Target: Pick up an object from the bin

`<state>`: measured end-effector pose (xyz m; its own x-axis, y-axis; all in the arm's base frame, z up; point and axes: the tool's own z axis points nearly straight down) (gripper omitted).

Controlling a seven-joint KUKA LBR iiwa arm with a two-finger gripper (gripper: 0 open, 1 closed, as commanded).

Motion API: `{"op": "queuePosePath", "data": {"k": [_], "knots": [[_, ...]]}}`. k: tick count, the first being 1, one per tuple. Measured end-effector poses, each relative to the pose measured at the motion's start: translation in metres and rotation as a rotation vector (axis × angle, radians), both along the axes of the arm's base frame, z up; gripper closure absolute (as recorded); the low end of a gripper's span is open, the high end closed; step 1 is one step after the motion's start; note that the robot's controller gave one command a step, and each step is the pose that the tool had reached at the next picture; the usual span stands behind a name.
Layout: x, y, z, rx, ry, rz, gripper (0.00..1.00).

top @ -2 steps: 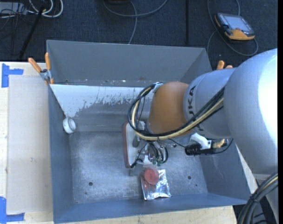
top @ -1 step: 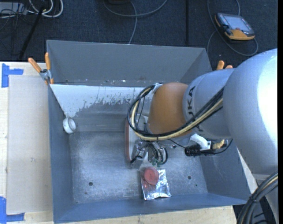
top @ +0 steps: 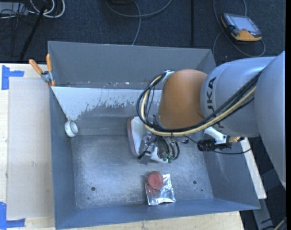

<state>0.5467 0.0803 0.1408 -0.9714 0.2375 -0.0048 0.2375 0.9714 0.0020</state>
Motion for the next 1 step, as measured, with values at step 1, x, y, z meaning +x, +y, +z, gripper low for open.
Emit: {"op": "queuePosePath", "data": {"k": [1], "knots": [[0.0051,0.0009,0.0787,0.0,-0.002,0.003,1.0]]}}
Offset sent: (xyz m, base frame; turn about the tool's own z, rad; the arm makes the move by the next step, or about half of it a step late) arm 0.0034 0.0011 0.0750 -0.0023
